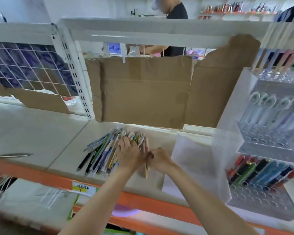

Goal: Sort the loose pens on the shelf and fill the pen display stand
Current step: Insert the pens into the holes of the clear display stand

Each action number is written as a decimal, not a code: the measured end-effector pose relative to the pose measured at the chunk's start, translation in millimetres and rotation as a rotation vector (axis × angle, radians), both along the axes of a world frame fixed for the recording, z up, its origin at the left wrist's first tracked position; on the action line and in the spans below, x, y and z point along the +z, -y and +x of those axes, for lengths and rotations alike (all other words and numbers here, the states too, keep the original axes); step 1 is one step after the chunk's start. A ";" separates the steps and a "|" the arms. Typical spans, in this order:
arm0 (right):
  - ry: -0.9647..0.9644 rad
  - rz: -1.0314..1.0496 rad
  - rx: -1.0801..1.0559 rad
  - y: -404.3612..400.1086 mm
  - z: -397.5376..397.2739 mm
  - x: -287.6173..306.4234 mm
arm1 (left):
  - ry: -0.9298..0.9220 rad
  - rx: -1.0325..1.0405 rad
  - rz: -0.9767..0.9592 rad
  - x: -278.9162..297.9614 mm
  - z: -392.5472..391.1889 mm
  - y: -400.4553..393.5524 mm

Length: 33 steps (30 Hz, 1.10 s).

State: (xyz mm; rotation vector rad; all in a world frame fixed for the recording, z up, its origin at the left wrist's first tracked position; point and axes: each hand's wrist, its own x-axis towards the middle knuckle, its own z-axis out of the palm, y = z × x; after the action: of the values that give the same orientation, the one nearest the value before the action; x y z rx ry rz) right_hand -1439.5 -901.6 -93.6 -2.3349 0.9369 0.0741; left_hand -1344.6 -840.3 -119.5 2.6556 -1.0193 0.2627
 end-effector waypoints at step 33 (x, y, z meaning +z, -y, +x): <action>1.116 1.385 -0.732 14.0 -37.5 26.2 | -0.862 -0.495 -1.137 67.8 -73.7 40.2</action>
State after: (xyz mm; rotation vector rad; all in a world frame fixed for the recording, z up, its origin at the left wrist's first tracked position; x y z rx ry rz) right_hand -1477.0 -915.5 -67.5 -0.4726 0.6585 -0.6073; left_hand -1418.3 -880.5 -51.7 1.2150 -0.7934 -0.3150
